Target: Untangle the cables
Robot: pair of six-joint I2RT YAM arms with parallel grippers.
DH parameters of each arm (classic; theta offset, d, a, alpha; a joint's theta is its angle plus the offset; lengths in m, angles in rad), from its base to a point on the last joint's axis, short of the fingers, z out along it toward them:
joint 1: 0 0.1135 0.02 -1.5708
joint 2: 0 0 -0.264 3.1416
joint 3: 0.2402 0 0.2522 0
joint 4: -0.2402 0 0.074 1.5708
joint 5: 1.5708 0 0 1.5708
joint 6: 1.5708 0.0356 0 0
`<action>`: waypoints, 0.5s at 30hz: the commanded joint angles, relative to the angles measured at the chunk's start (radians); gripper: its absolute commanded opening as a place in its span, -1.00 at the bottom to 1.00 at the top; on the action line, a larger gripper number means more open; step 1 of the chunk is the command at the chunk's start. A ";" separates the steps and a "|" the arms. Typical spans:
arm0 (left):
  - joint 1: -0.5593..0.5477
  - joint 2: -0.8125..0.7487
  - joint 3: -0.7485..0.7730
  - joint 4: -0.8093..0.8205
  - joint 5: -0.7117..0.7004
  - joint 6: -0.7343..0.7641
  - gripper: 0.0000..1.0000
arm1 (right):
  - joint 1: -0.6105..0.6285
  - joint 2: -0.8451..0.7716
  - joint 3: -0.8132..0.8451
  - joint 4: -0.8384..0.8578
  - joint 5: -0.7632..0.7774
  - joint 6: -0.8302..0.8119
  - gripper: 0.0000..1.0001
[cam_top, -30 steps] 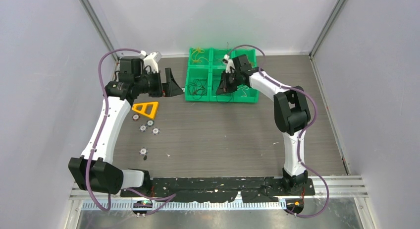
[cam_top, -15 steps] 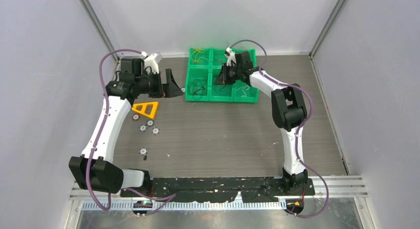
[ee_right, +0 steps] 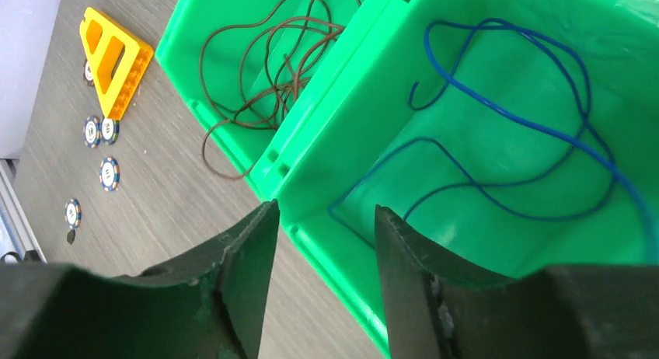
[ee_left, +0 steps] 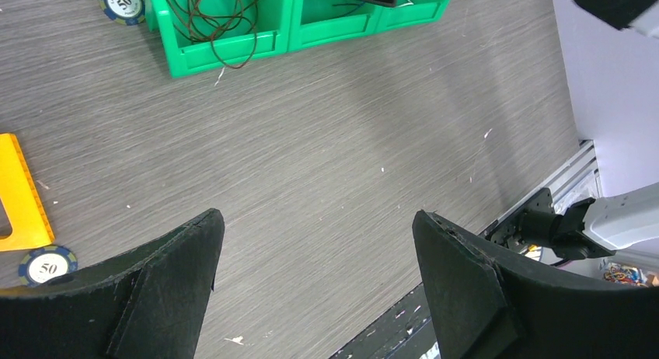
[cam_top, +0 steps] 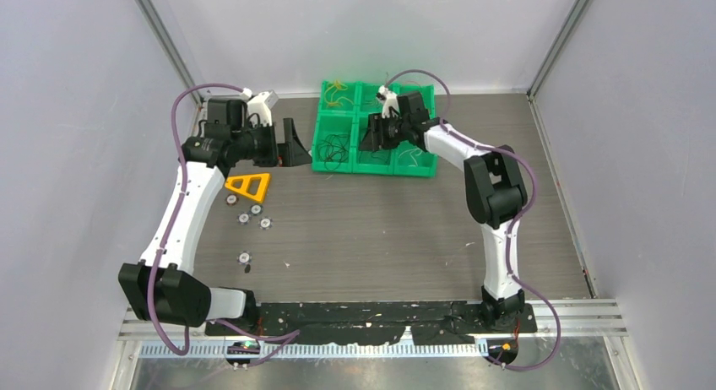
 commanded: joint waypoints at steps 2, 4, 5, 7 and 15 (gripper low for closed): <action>0.005 0.007 0.029 0.022 0.025 0.009 0.87 | 0.006 -0.185 -0.028 -0.126 0.012 -0.125 0.13; 0.005 0.010 0.030 0.031 0.030 0.006 0.87 | 0.002 -0.215 -0.017 -0.170 0.019 -0.151 0.13; 0.005 0.012 0.031 0.035 0.036 0.003 0.87 | 0.001 -0.231 -0.005 -0.184 0.025 -0.161 0.13; 0.006 0.018 0.033 0.042 0.040 -0.002 0.87 | 0.000 -0.248 0.021 -0.234 0.045 -0.200 0.12; 0.005 0.020 0.033 0.053 0.030 -0.008 0.88 | 0.000 -0.270 0.059 -0.378 0.369 -0.288 -0.10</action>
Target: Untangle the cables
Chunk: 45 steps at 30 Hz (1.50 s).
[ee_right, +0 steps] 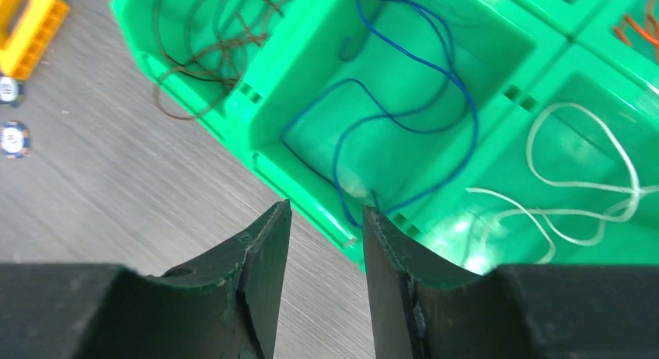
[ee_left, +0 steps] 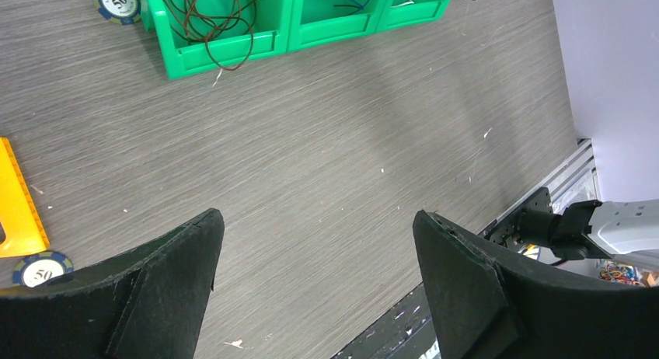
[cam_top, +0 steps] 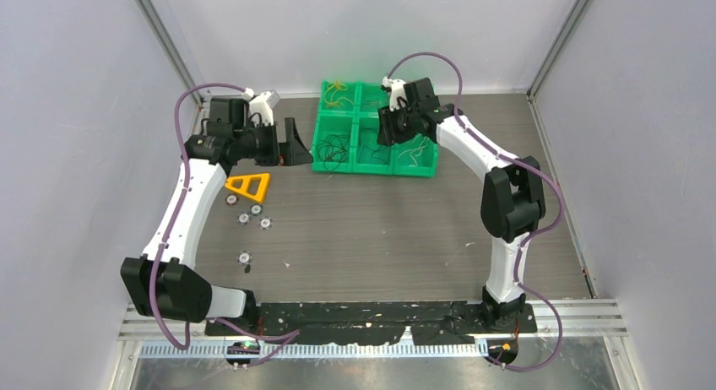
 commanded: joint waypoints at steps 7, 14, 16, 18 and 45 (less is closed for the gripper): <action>0.005 -0.007 0.022 0.056 0.012 -0.015 0.88 | -0.003 0.013 0.070 -0.084 0.259 -0.015 -0.19; 0.006 -0.011 0.019 0.053 0.002 -0.011 0.88 | -0.003 0.083 0.125 -0.084 0.225 0.049 -0.19; 0.005 -0.010 0.017 0.053 -0.002 -0.010 0.88 | -0.003 0.103 0.137 -0.083 0.217 0.060 -0.19; 0.005 -0.013 0.017 0.052 -0.005 -0.010 0.88 | -0.003 0.121 0.147 -0.083 0.213 0.068 -0.19; 0.005 0.017 0.037 0.059 -0.013 -0.015 0.89 | 0.060 0.314 0.251 -0.148 0.526 -0.122 -0.62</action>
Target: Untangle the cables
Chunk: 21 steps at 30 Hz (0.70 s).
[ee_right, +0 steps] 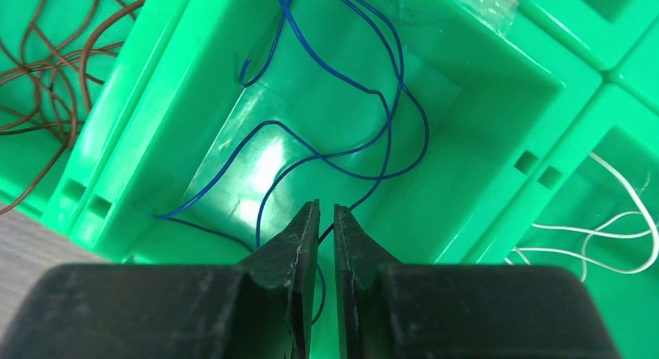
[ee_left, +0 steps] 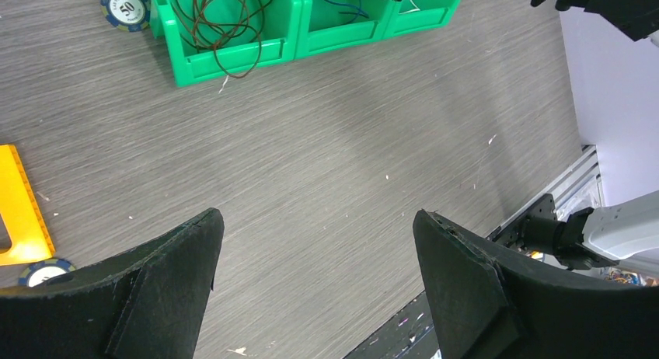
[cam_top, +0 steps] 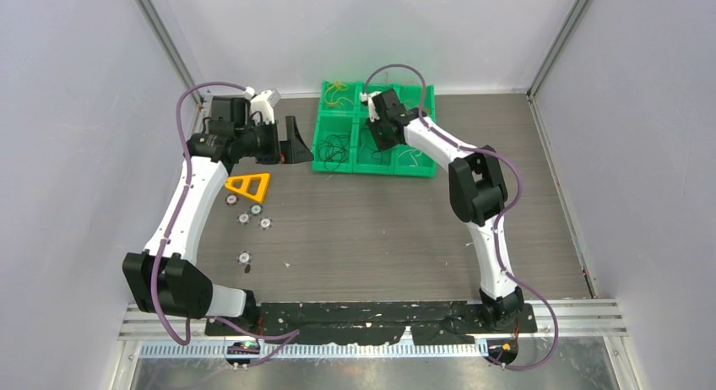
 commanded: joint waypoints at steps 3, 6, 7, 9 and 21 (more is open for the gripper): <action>0.006 -0.001 0.034 0.037 -0.005 -0.010 0.88 | -0.017 0.058 0.037 -0.073 0.176 -0.108 -0.62; 0.006 -0.001 0.036 0.041 -0.004 -0.012 0.88 | -0.016 0.107 0.115 -0.127 0.167 -0.126 -0.62; 0.005 -0.001 0.037 0.042 -0.003 -0.012 0.88 | -0.016 0.115 0.131 -0.149 0.169 -0.130 -0.62; 0.006 0.000 0.041 0.041 0.000 -0.014 0.88 | -0.016 0.138 0.174 -0.176 0.173 -0.151 -0.62; 0.005 0.004 0.081 0.062 -0.019 0.050 0.99 | -0.015 -0.140 0.059 -0.089 -0.121 -0.148 -0.11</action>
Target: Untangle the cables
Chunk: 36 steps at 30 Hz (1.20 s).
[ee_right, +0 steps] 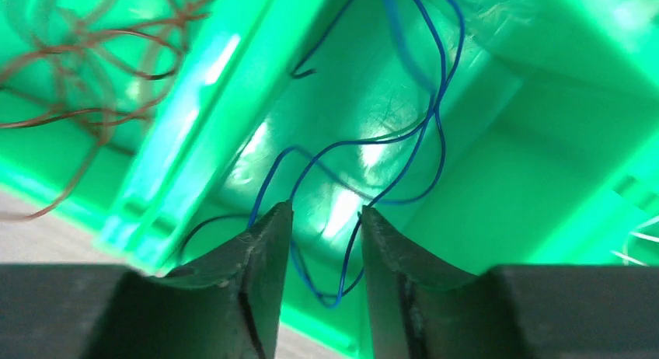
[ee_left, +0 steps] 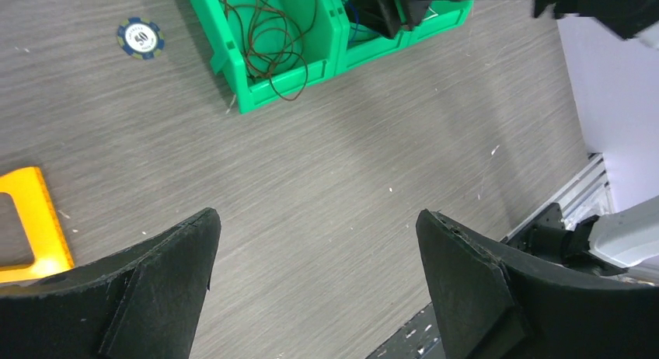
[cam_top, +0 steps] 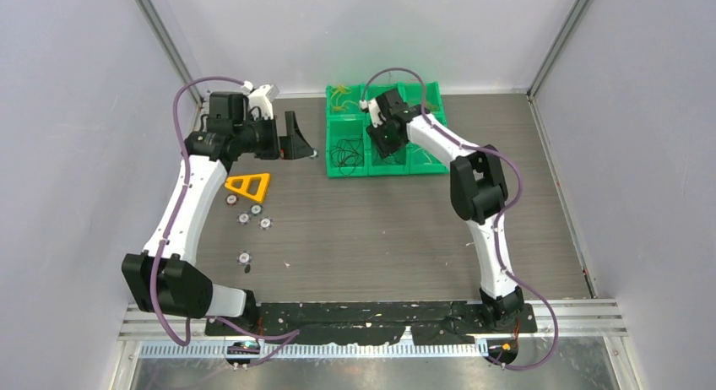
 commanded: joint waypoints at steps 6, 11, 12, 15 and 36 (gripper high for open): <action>-0.045 0.100 0.146 -0.086 -0.066 0.272 0.99 | -0.012 -0.301 -0.006 0.048 -0.171 -0.009 0.26; -0.148 0.180 0.137 -0.059 -0.151 0.487 0.96 | -0.032 -0.376 -0.042 -0.006 -0.205 -0.023 0.40; -0.171 0.209 0.145 -0.058 -0.178 0.521 0.93 | -0.038 -0.389 -0.050 -0.014 -0.211 -0.023 0.44; -0.231 0.305 0.185 -0.063 -0.226 0.606 0.74 | -0.075 -0.465 -0.108 -0.044 -0.236 -0.023 0.46; -0.388 0.656 0.331 -0.019 -0.313 0.807 -0.37 | -0.235 -0.719 -0.407 -0.052 -0.201 0.001 0.47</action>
